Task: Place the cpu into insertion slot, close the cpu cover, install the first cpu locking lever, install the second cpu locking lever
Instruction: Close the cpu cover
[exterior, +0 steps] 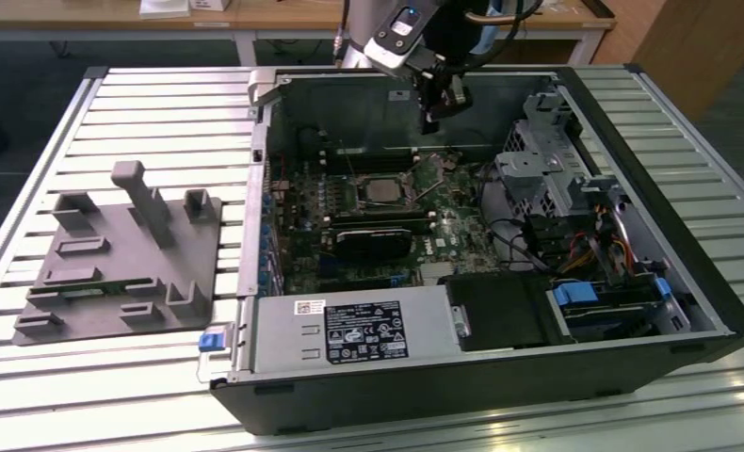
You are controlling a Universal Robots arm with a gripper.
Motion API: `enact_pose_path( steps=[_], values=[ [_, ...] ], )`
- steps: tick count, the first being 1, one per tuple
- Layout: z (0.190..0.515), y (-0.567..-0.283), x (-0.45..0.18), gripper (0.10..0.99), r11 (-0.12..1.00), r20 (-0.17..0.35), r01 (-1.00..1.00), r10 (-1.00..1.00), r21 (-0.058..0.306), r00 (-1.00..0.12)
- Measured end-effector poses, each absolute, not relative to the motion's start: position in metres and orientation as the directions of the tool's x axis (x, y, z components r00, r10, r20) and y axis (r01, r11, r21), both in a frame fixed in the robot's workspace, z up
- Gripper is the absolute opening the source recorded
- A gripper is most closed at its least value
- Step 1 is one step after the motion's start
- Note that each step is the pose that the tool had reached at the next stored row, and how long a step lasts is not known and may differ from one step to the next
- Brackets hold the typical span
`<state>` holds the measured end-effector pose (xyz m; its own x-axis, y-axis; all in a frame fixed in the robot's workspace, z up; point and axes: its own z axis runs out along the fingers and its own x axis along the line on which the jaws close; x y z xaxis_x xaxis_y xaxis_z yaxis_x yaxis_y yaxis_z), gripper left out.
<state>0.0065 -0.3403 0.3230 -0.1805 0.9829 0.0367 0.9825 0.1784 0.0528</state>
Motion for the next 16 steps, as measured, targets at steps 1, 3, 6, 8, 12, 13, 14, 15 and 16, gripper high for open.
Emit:
enact_pose_path(
  steps=[1, 3, 6, 8, 12, 13, 14, 15, 16],
  values=[
    [0.322, -0.340, 0.008, 0.106, 0.178, 0.038, 0.983, 0.983, 0.047, -0.180],
    [0.320, -0.340, 0.014, 0.106, 0.178, 0.041, 0.984, 0.983, 0.031, -0.179],
    [0.317, -0.340, 0.019, 0.106, 0.169, 0.042, 0.985, 0.985, 0.026, -0.170],
    [0.315, -0.340, 0.019, 0.106, 0.136, 0.042, 0.990, 0.990, 0.026, -0.137],
    [0.309, -0.340, 0.020, 0.106, 0.090, 0.042, 0.996, 0.995, 0.025, -0.091],
    [0.307, -0.340, 0.021, 0.106, 0.085, 0.042, 0.996, 0.995, 0.025, -0.086],
    [0.305, -0.339, 0.023, 0.106, 0.081, 0.042, 0.996, 0.996, 0.024, -0.082],
    [0.303, -0.339, 0.024, 0.106, 0.077, 0.042, 0.997, 0.996, 0.023, -0.078],
    [0.302, -0.339, 0.026, 0.106, 0.074, 0.042, 0.997, 0.996, 0.022, -0.075]
  ],
)
